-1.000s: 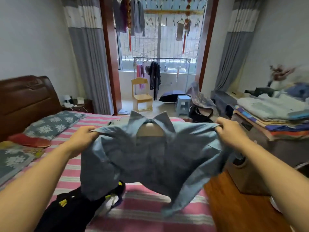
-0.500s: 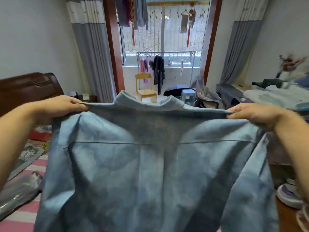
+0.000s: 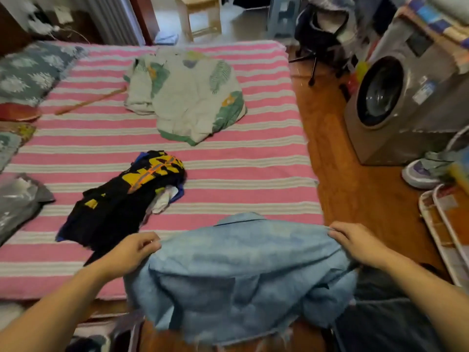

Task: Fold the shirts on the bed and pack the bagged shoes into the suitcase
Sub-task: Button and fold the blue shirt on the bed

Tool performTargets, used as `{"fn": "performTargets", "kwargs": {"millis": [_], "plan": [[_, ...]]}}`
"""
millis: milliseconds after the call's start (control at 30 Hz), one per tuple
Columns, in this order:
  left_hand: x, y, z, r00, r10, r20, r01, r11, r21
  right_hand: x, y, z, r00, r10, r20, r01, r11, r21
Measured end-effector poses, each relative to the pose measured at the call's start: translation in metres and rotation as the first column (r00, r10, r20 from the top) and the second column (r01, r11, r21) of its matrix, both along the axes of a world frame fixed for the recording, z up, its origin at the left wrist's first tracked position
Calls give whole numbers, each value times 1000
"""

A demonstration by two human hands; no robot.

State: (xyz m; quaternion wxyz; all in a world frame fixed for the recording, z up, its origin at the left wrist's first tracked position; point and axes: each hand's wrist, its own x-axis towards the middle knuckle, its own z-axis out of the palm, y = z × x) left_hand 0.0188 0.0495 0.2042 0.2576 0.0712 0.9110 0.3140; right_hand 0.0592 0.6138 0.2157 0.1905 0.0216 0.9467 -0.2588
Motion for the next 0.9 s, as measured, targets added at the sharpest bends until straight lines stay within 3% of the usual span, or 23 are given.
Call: {"fn": "performTargets", "kwargs": {"millis": [133,233,333,467,500,567,633,667,733,833,900], "plan": [[-9,17,7,937,-53,-345,-20,979,-205,-3,5,0,957,53,-286,13,975,223],[-64,31,45,862,-89,-500,-55,962,-267,-49,13,27,889,117,-442,25,953,302],[-151,46,60,801,-166,-575,-78,923,-376,-127,20,31,859,158,-486,63,911,407],[-284,86,-3,751,-243,-614,-211,792,-573,-251,19,-42,865,224,-450,44,858,511],[-310,104,-29,751,-213,-625,-277,758,-591,-278,18,-71,869,219,-444,62,841,537],[-341,143,-99,757,44,-652,-426,790,-441,-318,13,-129,878,92,-470,195,827,527],[-323,180,-184,768,250,-590,-480,834,-273,-329,-1,-197,870,-85,-486,333,827,453],[-290,193,-229,793,184,-580,-414,862,-293,-317,-18,-229,879,-90,-469,321,837,442],[-187,197,-304,836,-40,-547,-201,906,-373,-254,-52,-295,901,49,-432,166,879,446],[-53,148,-341,914,-167,-370,-27,885,-465,-121,-67,-342,916,137,-378,47,897,439],[-32,89,-336,962,-104,-251,-63,813,-578,-56,-56,-350,960,96,-262,39,884,466]]}}
